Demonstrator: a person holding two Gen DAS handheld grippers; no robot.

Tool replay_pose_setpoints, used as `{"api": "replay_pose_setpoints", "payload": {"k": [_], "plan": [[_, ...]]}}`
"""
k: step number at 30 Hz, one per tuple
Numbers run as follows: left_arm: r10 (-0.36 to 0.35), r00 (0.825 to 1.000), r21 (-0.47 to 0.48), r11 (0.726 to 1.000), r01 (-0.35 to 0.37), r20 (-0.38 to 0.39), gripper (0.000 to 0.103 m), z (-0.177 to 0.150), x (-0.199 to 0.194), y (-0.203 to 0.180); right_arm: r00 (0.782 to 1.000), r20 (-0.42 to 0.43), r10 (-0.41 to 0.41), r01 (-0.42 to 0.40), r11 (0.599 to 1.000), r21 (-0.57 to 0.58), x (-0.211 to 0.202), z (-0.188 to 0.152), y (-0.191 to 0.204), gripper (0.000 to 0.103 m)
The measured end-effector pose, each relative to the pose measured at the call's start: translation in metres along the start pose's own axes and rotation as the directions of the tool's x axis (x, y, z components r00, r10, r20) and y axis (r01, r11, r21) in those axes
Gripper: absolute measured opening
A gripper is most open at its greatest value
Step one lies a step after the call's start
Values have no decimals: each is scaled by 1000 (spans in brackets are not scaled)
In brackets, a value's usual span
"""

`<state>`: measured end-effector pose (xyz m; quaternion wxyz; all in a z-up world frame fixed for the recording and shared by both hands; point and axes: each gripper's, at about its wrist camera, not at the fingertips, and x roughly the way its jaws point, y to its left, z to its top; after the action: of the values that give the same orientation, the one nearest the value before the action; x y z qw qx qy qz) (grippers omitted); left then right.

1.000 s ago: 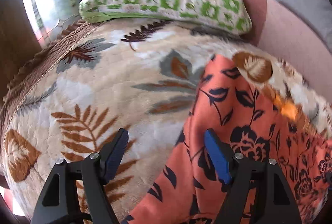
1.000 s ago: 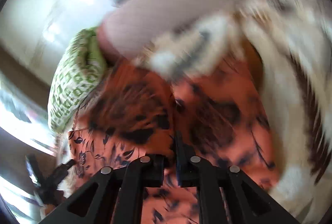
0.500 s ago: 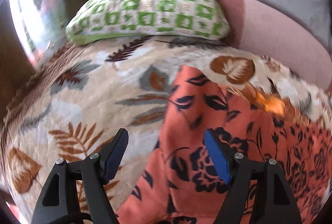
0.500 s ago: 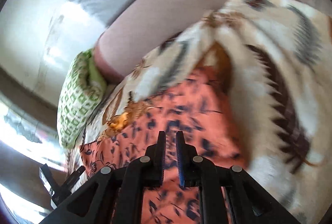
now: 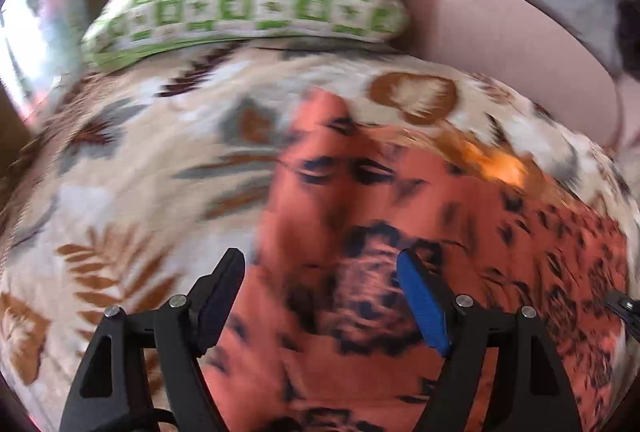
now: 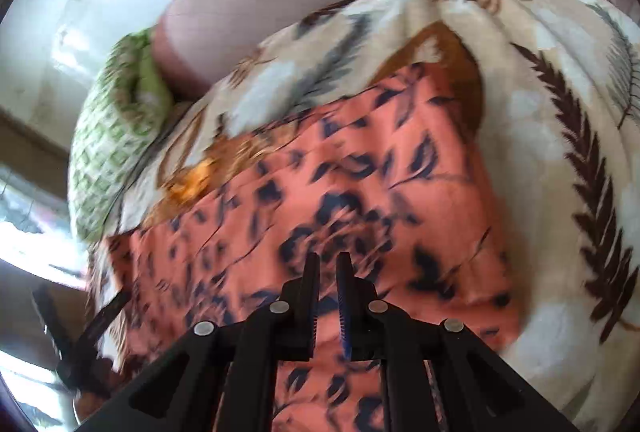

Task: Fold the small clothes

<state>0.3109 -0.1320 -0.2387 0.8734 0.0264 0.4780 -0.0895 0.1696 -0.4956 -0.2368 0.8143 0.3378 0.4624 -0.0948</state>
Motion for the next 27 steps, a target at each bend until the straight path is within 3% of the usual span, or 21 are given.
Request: {"api": "replay_pose_setpoints", "payload": {"k": [3,6,13,14,16,17,18,23,27], "plan": [[63,996,64,996,-60,-61,86,-7,18,-12,995,-91,-29,27,999,-29,16,-14,3,12],[26,997,15,1000,-25,-69,88,-4,14,-2,995,-96,-10,8,1000,-19,7,-16,0,11],[40,998,67,997,-43,46,88,-20,-32,15,994,-47,101,-104,991,-78,-86,-54,-2,13],[47,997,77,996,-51,62,88,-27,-40,20,992,-47,114,-117,990,-80,-100,-64,-3,19],[63,994,89,993,-70,87,88,-47,-63,38,991,-56,120,-124,989,-81,-118,-82,-5,42],[71,993,79,994,-78,95,88,-57,-74,49,991,-62,121,-126,989,-78,-127,-95,-7,74],[89,990,61,994,-95,108,88,-66,-87,63,991,-60,122,-126,990,-69,-131,-104,-9,84],[142,985,16,989,-145,100,88,-121,-134,121,990,-113,87,-97,992,-86,-149,-159,-11,84],[107,994,-44,993,-106,24,88,-165,-162,155,987,-163,7,-24,995,-102,-140,-180,-12,84]]}}
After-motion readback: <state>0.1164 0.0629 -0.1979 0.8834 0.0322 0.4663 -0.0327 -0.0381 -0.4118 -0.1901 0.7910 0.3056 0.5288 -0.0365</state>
